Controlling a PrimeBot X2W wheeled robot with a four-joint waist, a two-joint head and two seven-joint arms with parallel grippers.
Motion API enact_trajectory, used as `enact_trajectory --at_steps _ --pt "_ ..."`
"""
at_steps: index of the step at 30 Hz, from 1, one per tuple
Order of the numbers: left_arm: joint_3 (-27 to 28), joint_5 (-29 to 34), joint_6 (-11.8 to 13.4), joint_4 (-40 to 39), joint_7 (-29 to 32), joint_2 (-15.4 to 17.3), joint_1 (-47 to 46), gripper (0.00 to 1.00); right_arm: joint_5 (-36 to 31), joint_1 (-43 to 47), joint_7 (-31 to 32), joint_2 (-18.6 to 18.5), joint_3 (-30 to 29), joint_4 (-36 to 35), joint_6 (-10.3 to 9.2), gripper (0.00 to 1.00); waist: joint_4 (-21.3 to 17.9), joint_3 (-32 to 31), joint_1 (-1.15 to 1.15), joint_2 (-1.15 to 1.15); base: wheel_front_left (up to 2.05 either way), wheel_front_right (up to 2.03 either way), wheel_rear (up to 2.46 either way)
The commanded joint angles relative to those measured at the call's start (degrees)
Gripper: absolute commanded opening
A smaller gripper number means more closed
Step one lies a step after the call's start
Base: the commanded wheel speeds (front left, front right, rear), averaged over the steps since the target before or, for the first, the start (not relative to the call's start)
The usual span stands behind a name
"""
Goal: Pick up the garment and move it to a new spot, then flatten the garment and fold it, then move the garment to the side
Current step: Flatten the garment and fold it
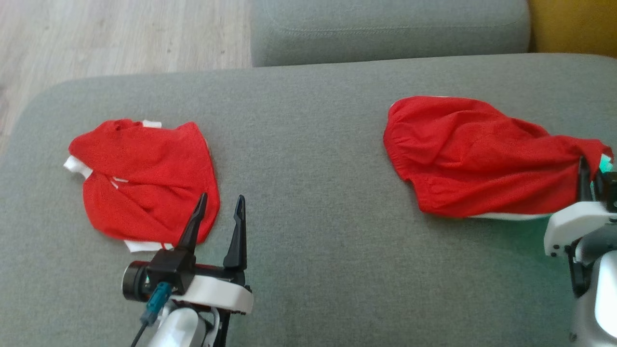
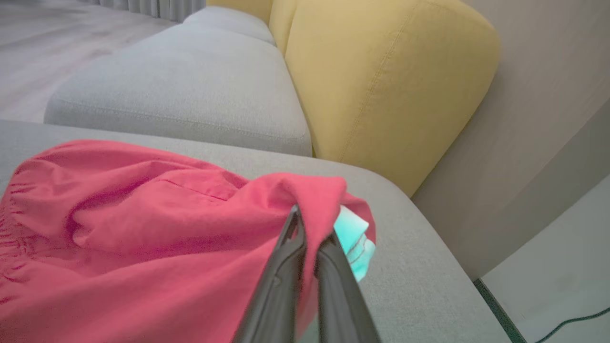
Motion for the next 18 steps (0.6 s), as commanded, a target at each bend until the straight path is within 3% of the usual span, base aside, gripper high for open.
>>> enact_trajectory --at_steps 1,7,8,9,10,18 --pt "2.07 0.2 -0.18 -2.14 -0.53 0.06 -1.74 1.0 -0.81 -0.66 1.3 -0.18 1.65 -2.54 -0.04 0.0 0.49 0.7 0.01 0.0 0.0 0.0 0.0" --pt "1.88 0.73 -0.47 -2.13 -0.53 0.35 -2.55 1.0 -3.02 -2.32 3.77 -0.18 1.27 -0.86 -0.04 0.0 1.13 3.67 0.01 0.0 0.0 0.0 0.0" --pt "1.83 0.82 -0.52 -2.03 -0.53 0.5 -2.76 1.0 -3.8 -2.83 3.79 -0.18 1.0 -0.14 -0.04 0.04 1.15 4.13 0.01 0.0 0.0 0.0 0.0" --pt "1.77 0.9 -0.59 -1.95 -0.53 0.65 -2.97 1.0 -4.39 -3.35 3.78 -0.18 0.75 0.76 -0.04 0.88 1.16 4.56 0.01 0.0 0.0 0.0 0.0" --pt "1.71 0.96 -0.67 -1.9 -0.53 0.8 -3.17 1.0 -4.45 -3.94 3.6 -0.18 0.74 1.79 -0.04 1.0 1.16 4.91 0.01 0.0 0.0 0.0 0.0" --pt "1.77 1.04 -0.47 -1.66 -0.46 1.69 -3.89 1.0 -2.08 -5.27 -3.07 -0.18 3.6 5.77 -0.04 1.0 -1.03 4.68 0.01 0.0 0.0 0.0 0.0"
